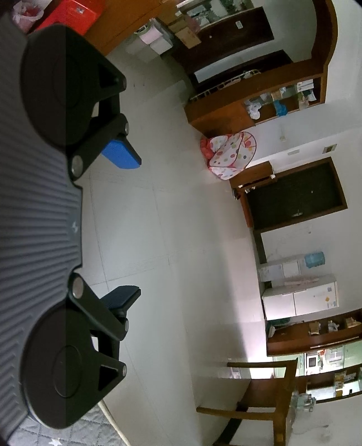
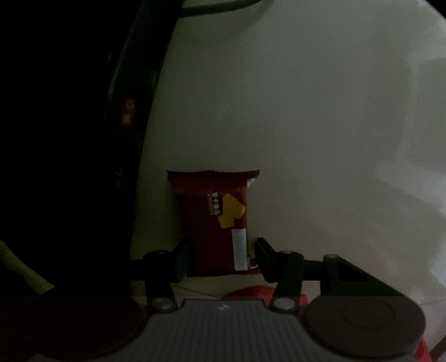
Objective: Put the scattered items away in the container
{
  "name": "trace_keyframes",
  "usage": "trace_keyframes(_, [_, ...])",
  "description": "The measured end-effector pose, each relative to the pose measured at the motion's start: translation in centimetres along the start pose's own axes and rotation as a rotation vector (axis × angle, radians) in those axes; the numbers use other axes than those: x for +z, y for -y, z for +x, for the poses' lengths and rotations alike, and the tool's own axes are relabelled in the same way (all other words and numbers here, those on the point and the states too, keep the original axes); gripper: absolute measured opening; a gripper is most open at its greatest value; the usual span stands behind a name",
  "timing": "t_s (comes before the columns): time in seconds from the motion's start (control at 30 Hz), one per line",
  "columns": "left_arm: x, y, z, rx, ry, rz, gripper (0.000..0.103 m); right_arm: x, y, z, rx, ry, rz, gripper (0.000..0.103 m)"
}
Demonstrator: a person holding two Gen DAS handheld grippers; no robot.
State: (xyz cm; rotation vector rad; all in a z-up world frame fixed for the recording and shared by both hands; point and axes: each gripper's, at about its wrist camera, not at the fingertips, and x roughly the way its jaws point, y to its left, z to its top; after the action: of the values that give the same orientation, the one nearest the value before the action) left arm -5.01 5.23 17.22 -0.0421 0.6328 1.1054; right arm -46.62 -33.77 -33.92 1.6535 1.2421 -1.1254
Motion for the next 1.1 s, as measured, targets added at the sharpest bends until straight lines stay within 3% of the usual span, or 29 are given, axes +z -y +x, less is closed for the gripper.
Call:
trace_keyframes(0.1, [0.0, 0.0, 0.0, 0.006, 0.0, -0.004, 0.09, -1.0, -0.5, -1.1, -0.019, -0.002, 0.0, 0.049])
trace_keyframes(0.17, [0.1, 0.1, 0.2, 0.007, -0.002, -0.002, 0.09, -1.8, -0.8, -2.0, -0.035, -0.01, -0.027, 0.042])
trace_keyframes(0.33, [0.0, 0.4, 0.6, -0.012, -0.006, 0.012, 0.09, -3.9, -0.2, -5.3, -0.049, -0.002, -0.02, 0.04])
trace_keyframes(0.8, [-1.4, -0.3, 3.4, -0.15, -0.039, 0.004, 0.09, -11.8, 3.4, -20.7, 0.02, 0.057, -0.058, 0.04])
trace_keyframes(1.03, [-1.5, -1.5, 4.3, -0.188, -0.039, -0.007, 0.09, -15.0, 5.5, -27.1, 0.035, 0.101, 0.003, 0.04])
trace_keyframes(1.1, [-1.6, -1.9, 4.6, -0.199, -0.039, -0.01, 0.09, -13.1, 7.8, -26.9, 0.044, 0.116, 0.005, 0.04])
